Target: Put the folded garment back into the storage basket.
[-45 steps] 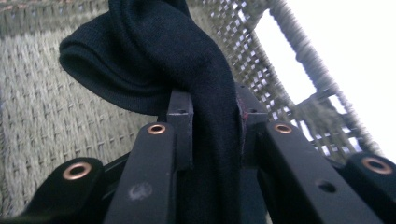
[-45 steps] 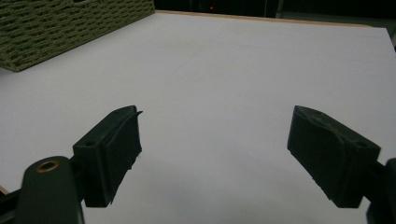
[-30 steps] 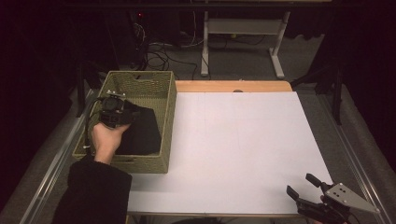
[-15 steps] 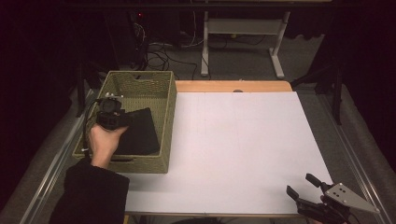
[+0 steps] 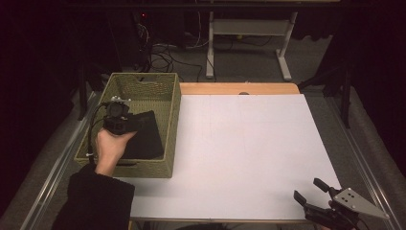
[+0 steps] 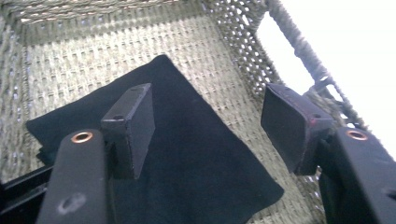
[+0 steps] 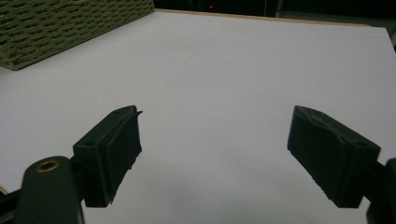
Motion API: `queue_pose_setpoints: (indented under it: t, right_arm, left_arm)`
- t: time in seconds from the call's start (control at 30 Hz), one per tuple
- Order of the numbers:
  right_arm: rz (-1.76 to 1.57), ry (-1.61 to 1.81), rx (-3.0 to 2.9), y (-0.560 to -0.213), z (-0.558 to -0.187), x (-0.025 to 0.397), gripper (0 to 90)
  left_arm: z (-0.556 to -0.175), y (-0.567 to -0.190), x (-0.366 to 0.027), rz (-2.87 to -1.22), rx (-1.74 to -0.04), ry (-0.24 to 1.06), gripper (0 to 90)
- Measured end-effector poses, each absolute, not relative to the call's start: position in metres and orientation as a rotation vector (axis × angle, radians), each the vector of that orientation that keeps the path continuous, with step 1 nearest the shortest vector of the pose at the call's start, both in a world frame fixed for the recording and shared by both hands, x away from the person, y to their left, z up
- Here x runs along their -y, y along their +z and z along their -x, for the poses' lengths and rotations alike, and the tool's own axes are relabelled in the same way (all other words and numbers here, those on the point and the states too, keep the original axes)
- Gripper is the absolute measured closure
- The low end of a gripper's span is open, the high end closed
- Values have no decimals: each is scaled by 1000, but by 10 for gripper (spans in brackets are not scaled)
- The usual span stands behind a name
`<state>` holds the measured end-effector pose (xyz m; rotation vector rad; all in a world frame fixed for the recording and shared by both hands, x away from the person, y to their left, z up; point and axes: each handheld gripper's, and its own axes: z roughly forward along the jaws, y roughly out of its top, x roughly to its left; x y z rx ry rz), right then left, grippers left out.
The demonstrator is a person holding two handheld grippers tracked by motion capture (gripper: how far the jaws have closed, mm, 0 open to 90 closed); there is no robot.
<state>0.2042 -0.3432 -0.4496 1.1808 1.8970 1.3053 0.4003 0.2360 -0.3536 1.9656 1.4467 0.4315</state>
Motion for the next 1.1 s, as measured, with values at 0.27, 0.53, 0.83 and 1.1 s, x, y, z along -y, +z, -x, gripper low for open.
queue_pose_setpoints:
  t: [0.27, 0.53, 0.83, 1.1]
  right_arm:
    - [-1175, 1300, -1901, -450, -204, 343, 177]
    - [-1174, 1300, -1902, -450, -204, 343, 178]
    - [-1176, 1303, -1900, -450, -204, 343, 178]
    - [-1175, 1303, -1900, -450, -204, 343, 178]
  left_arm:
    - [-395, -349, -224, -1955, -1381, 411, 328]
    - [-391, -346, -207, -1975, -1330, 389, 328]
    - [-390, -342, -191, -1989, -1290, 370, 328]
    - [-387, -338, -177, -2001, -1246, 354, 328]
